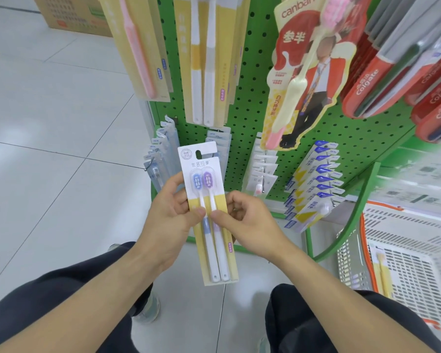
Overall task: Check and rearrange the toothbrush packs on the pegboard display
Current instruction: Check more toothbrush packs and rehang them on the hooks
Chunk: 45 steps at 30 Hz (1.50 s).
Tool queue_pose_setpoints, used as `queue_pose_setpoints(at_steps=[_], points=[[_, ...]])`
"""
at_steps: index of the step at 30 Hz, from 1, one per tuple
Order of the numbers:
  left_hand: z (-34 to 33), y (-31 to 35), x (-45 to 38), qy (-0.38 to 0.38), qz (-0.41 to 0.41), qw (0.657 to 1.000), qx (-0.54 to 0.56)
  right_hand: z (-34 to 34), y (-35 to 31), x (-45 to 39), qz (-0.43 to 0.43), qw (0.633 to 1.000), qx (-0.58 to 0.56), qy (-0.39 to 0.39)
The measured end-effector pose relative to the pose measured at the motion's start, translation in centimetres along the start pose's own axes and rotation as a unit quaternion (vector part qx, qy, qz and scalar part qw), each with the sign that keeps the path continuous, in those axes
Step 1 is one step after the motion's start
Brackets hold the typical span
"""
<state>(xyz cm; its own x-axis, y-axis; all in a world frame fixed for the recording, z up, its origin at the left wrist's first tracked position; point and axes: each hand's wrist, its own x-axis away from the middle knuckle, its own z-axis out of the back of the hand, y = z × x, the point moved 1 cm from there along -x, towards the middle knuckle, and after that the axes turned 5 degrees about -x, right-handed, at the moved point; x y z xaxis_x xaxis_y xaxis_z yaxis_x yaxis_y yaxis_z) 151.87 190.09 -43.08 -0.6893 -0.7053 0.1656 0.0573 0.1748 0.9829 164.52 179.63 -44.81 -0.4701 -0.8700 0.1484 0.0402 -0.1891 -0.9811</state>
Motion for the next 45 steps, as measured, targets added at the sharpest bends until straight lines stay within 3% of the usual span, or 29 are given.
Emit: queue_pose_setpoints(at_steps=[3, 8, 14, 23, 26, 30, 36, 40, 43, 45], points=[[0.1, 0.1, -0.1, -0.003, -0.004, 1.0, -0.014, 0.2, 0.0, 0.1, 0.031, 0.999, 0.01, 0.011], [-0.1, -0.4, 0.2, -0.061, 0.057, 0.992, -0.09, 0.7, 0.1, -0.2, 0.025, 0.996, -0.019, 0.083], [0.1, -0.6, 0.1, -0.015, 0.083, 0.994, -0.07, 0.9, -0.3, -0.2, -0.019, 0.999, -0.05, 0.009], [0.6, -0.1, -0.1, 0.06, 0.078, 0.995, 0.003, 0.5, 0.2, -0.3, -0.028, 0.997, -0.061, -0.038], [0.7, 0.2, -0.1, 0.04, 0.07, 0.997, -0.023, 0.3, 0.4, -0.4, -0.01, 0.993, -0.114, -0.015], [0.8, 0.1, 0.1, -0.038, 0.07, 0.987, -0.136, 0.8, 0.0, -0.4, -0.027, 0.992, -0.125, -0.004], [0.8, -0.1, 0.2, 0.023, 0.065, 0.992, -0.102, 2.0, -0.5, 0.0, -0.094, 0.987, -0.076, -0.107], [1.0, -0.3, 0.2, -0.059, 0.111, 0.986, -0.109, 2.1, -0.6, 0.4, -0.088, 0.989, -0.068, -0.1], [0.9, -0.5, 0.5, -0.142, 0.122, 0.961, -0.203, 2.5, -0.6, 0.4, -0.073, 0.992, -0.048, -0.088], [0.9, -0.6, 0.5, -0.155, 0.114, 0.943, -0.273, 2.8, -0.6, 0.4, -0.07, 0.993, -0.022, -0.092]])
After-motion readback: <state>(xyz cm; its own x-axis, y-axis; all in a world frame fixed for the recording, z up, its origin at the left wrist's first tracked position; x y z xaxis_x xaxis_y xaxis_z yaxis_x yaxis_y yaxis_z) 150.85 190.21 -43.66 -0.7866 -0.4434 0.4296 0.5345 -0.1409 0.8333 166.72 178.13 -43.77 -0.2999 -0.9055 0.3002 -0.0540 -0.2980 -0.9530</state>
